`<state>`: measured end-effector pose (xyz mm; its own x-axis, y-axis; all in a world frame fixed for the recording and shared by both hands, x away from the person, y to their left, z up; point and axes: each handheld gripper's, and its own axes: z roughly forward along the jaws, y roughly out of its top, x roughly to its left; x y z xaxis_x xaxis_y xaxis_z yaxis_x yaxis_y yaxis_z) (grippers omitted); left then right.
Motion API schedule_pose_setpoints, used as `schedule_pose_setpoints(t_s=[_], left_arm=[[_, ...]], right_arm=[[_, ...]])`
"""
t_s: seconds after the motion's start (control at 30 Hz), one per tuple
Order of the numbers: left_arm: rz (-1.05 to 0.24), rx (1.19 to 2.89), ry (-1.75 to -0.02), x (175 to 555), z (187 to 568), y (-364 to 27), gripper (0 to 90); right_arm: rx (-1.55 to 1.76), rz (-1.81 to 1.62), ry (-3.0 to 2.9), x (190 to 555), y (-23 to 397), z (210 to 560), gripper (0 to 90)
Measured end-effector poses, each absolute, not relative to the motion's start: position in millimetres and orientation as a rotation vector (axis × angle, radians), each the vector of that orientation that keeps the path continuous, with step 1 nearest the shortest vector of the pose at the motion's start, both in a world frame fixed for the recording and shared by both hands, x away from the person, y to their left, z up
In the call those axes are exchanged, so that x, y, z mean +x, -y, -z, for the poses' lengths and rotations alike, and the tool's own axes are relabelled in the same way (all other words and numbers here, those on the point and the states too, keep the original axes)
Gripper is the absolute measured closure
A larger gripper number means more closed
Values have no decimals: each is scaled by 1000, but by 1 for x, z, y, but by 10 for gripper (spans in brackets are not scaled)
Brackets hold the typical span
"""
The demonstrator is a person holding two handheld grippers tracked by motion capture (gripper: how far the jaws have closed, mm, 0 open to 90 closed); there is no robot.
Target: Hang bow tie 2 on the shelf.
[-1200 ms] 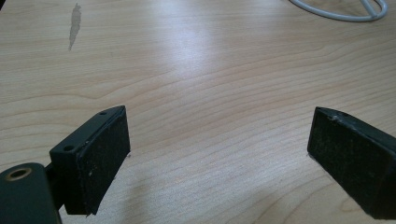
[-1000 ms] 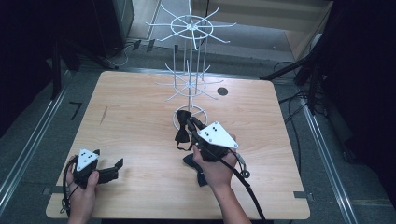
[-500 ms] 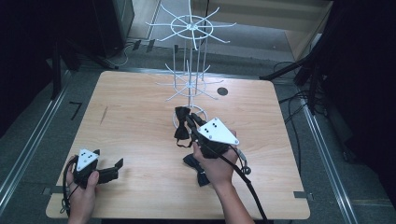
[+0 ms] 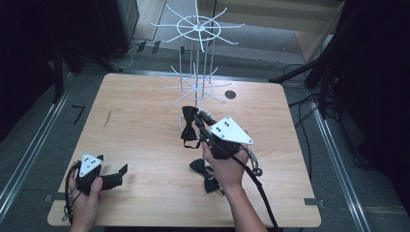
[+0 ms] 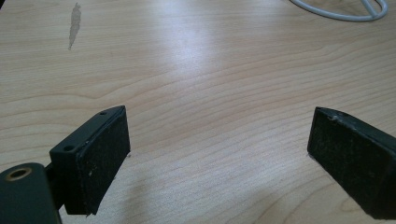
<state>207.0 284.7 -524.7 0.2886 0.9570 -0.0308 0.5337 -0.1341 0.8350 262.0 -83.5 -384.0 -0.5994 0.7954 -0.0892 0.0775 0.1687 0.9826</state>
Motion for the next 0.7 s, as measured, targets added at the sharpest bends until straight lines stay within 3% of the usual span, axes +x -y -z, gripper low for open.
schedule_pose_setpoints(t_s=[0.7], left_arm=[[-694, 1781, -1348, 207, 525, -284, 66]], right_arm=[[789, -1566, -1825, 289, 111, 380, 788]])
